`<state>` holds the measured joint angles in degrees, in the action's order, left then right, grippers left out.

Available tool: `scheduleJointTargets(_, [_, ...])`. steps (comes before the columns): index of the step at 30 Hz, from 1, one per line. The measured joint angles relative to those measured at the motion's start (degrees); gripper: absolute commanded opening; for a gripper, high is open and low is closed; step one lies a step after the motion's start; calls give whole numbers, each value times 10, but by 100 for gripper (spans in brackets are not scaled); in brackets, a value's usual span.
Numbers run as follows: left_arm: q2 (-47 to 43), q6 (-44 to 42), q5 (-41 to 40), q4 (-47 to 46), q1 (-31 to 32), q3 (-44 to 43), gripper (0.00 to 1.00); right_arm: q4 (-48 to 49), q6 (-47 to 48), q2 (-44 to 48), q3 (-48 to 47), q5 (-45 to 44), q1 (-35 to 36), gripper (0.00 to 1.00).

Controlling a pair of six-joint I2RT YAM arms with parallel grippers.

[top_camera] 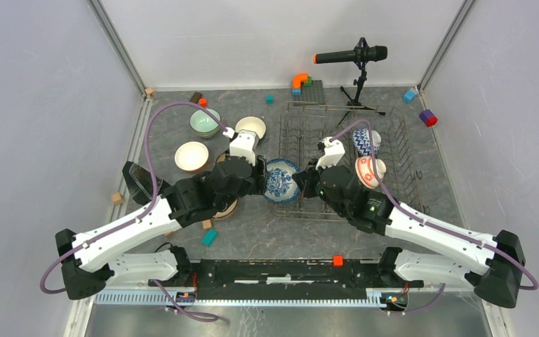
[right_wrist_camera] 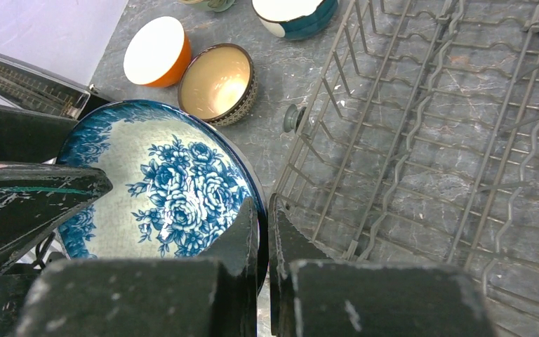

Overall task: Unload the bowls from the dish rack
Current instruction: Place the bowl at the center of the board.

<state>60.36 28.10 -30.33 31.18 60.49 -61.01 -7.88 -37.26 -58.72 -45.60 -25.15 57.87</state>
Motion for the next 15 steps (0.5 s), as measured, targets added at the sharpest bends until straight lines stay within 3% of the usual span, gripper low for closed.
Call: scheduleJointTargets(15, [34, 0, -27, 17, 0, 0, 38, 5, -20, -15, 0, 4, 0, 0])
